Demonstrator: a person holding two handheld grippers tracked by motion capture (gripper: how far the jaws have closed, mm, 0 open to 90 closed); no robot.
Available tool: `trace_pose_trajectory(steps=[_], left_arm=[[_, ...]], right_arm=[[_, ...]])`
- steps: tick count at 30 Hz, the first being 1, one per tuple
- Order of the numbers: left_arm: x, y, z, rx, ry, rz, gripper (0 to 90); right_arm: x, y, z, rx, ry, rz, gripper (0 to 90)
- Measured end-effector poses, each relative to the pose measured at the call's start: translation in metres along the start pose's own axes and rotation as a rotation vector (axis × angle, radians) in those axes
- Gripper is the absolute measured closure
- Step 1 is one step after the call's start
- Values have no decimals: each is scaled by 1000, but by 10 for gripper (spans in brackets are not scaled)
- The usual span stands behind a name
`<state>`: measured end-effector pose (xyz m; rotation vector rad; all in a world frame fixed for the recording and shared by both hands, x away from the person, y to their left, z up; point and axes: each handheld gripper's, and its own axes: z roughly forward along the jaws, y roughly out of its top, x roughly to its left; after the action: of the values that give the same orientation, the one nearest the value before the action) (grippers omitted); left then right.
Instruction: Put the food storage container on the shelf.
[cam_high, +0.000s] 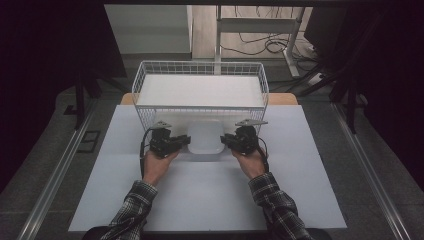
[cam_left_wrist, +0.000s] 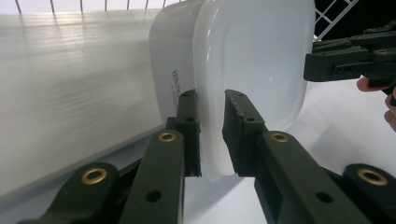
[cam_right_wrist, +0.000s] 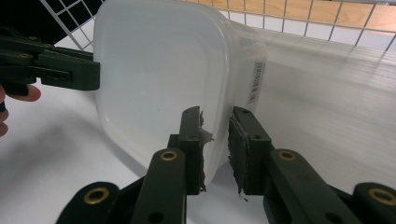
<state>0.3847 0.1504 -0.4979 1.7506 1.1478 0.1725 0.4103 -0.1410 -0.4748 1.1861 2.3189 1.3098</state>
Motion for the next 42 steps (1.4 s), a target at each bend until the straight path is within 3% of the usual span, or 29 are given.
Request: trace_pose_trajectory(steps=[7, 11, 12, 15, 18, 21, 22, 29, 31, 38, 42], left_arm=[[0, 4, 7, -3, 24, 33, 701], [0, 7, 9, -19, 54, 51, 662], [0, 9, 11, -37, 78, 52, 634], [1, 11, 13, -52, 98, 66, 601], [2, 16, 14, -41, 123, 89, 525], [0, 16, 13, -44, 115, 83, 470], [-2, 16, 10, -51, 98, 82, 453], [-14, 11, 2, -58, 71, 108, 337], [-18, 9, -2, -54, 59, 132, 317], [-31, -11, -17, -28, 18, 141, 205], [-35, -24, -25, -19, 3, 129, 139]], right_arm=[[1, 1, 6, 3, -20, 0, 676], [-2, 3, 8, -13, -29, 5, 645], [-1, 5, 9, -23, -51, -19, 642], [0, 7, 10, -28, -74, -27, 633], [-2, 12, 13, -37, -88, -25, 624], [-3, 14, 12, -43, -83, -15, 628], [-4, 15, 9, -54, -60, 1, 632], [3, 14, -2, -62, -28, -35, 677], [5, 13, -7, -63, -11, -51, 706], [8, 2, -26, -59, 55, -82, 883], [13, -3, -31, -64, 38, -112, 891]])
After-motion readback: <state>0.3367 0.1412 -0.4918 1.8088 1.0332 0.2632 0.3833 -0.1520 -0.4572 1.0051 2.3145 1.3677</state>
